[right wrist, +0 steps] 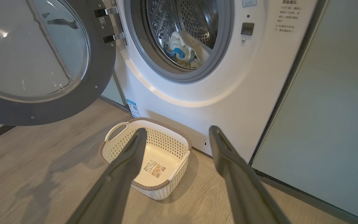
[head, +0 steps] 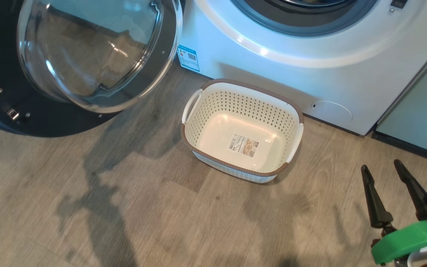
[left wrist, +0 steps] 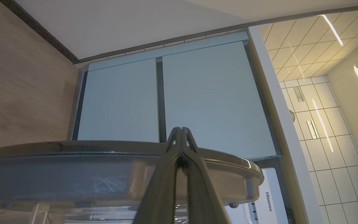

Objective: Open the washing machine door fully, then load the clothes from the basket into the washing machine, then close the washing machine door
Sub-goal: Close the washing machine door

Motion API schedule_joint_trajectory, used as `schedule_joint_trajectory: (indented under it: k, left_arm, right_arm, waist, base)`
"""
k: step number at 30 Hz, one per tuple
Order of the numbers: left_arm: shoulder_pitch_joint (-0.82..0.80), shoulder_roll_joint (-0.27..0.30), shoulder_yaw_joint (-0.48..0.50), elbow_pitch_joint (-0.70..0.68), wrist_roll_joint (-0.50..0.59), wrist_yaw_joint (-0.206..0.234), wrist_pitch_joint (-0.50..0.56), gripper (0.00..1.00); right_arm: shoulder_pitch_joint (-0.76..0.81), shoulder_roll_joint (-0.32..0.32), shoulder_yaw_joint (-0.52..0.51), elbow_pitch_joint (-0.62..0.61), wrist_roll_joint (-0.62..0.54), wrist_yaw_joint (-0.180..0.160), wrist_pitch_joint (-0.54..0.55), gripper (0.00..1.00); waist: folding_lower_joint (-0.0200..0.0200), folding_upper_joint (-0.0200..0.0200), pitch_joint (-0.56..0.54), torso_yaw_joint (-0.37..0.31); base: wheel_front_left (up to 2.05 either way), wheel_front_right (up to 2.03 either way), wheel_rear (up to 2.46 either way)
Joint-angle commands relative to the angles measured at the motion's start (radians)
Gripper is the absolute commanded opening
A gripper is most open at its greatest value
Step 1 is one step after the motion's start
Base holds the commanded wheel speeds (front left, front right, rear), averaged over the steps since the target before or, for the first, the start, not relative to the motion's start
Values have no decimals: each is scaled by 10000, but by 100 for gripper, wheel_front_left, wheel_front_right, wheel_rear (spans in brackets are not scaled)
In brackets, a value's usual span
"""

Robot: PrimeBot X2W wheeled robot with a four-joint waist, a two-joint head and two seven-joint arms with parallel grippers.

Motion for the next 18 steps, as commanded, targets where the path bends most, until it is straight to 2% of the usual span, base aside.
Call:
schedule_joint_trajectory:
  k: [1, 14, 18]
  left_arm:
    - [-217, 560, 365, -232, 2, -70, 91, 0]
    - [-366, 353, 493, 408, 379, -70, 160, 0]
    - [-489, 328, 605, 565, 542, -70, -135, 0]
  right_arm:
    - [-365, -238, 183, -428, 16, -29, 89, 100]
    - [-382, -440, 220, -711, 78, -29, 381, 100]
    - [-423, -510, 200, -833, 88, -29, 468, 100]
  waist:
    - [0, 0, 39, -12]
    - [0, 0, 356, -145]
    - [0, 0, 509, -162]
  base:
    - [0, 0, 0]
    - [0, 0, 0]
    - [0, 0, 0]
